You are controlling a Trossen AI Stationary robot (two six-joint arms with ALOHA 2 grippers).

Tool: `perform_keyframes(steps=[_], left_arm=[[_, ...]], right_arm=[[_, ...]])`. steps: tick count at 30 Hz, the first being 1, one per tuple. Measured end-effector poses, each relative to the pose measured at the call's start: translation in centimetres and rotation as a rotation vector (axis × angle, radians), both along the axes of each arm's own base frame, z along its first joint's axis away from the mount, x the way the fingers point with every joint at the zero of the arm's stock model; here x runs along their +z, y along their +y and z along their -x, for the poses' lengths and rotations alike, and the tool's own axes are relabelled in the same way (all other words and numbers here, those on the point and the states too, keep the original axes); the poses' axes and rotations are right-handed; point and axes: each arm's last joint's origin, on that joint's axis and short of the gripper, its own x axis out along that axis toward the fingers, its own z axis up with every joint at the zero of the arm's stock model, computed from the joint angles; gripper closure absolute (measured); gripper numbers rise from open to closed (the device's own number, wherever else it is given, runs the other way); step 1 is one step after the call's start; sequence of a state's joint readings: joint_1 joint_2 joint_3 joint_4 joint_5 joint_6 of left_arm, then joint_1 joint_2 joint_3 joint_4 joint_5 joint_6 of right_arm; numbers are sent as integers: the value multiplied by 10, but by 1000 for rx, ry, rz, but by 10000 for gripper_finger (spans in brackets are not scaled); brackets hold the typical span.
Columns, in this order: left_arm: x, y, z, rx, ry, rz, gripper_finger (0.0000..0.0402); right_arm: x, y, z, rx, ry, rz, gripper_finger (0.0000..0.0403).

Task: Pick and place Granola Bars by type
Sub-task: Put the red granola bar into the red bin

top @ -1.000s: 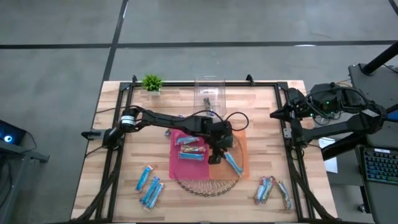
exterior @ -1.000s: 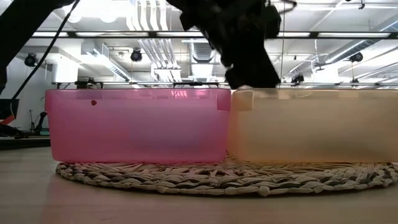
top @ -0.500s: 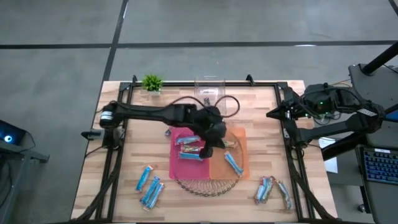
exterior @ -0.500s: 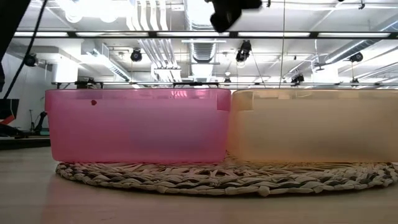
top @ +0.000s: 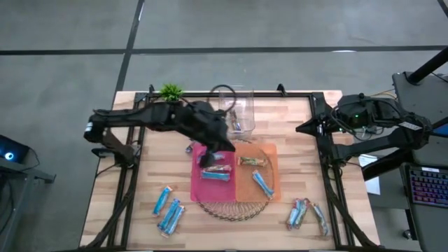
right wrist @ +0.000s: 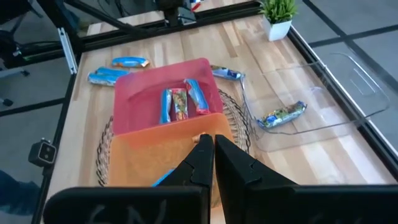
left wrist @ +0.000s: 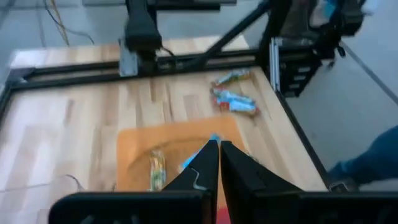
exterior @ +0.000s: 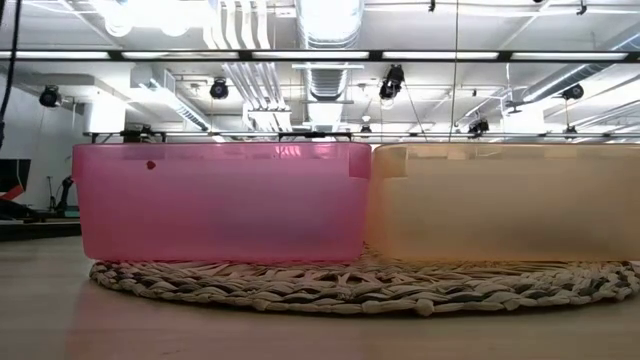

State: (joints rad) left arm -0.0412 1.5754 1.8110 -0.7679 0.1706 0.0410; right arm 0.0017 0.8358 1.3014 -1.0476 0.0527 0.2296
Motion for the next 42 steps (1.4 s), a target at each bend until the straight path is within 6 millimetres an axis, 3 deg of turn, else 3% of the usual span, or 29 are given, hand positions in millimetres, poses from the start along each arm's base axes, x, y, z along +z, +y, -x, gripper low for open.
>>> perform_keyframes(steps=[4, 19, 25, 36, 42], left_arm=[[1, 0, 24, 12, -22, 8, 401], [-49, -12, 96, 235, 43, 213, 401], [-51, -9, 108, 280, 23, 197, 401], [-53, -9, 110, 300, 46, 184, 401], [-54, -9, 110, 302, 49, 186, 401]], right_arm=[[0, 0, -5, 8, 1, 12, 394], [-6, 0, -21, 18, 56, 21, 394], [-7, 0, -23, 20, 59, 15, 394], [-6, 2, -22, 36, 56, -53, 394], [-6, 14, -26, 130, 52, -129, 394]])
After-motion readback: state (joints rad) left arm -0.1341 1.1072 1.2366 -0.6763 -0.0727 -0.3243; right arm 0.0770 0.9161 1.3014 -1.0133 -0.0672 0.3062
